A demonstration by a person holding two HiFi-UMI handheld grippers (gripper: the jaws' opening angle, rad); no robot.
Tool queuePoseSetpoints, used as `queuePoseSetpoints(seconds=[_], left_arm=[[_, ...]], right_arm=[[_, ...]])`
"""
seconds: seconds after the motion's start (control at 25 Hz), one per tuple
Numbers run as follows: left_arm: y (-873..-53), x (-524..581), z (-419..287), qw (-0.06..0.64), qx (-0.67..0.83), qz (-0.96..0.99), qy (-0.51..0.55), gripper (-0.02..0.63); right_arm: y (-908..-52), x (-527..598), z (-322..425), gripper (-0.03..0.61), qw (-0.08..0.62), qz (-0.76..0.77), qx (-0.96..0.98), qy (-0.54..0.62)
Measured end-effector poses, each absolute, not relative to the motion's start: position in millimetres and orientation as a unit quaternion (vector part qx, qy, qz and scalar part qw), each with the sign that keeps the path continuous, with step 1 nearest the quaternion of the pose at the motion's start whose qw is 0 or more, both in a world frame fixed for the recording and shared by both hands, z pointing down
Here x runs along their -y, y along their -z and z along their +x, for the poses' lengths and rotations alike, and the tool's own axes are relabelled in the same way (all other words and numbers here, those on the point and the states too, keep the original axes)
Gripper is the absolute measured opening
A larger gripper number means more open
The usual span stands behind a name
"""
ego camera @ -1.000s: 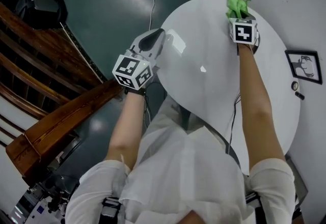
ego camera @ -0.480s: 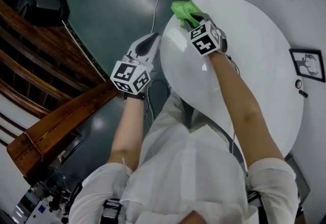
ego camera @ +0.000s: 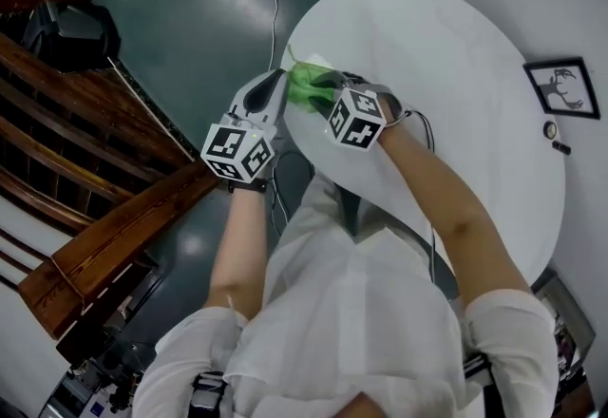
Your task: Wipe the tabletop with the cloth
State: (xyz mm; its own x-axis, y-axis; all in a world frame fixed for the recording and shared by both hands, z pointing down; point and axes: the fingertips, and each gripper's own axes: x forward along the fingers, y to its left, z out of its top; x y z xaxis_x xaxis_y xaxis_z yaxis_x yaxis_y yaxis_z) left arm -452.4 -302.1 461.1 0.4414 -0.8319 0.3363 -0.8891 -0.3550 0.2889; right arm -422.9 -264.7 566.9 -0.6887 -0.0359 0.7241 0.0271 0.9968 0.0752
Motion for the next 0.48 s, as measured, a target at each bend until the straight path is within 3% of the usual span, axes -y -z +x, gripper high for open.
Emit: queuePoseSetpoints(seconds=[0.2,0.48], left_arm=[[-461,303,-421,0.217,0.506,0.832,-0.073,0.026],[-458,308,-363,0.214,0.471,0.852,-0.082,0.026]], right_arm=[[-567,258,-381,0.083,0.393,-0.015,0.918,0.040],[-562,347,-289,0.083,0.378,0.179,0.907,-0.054]])
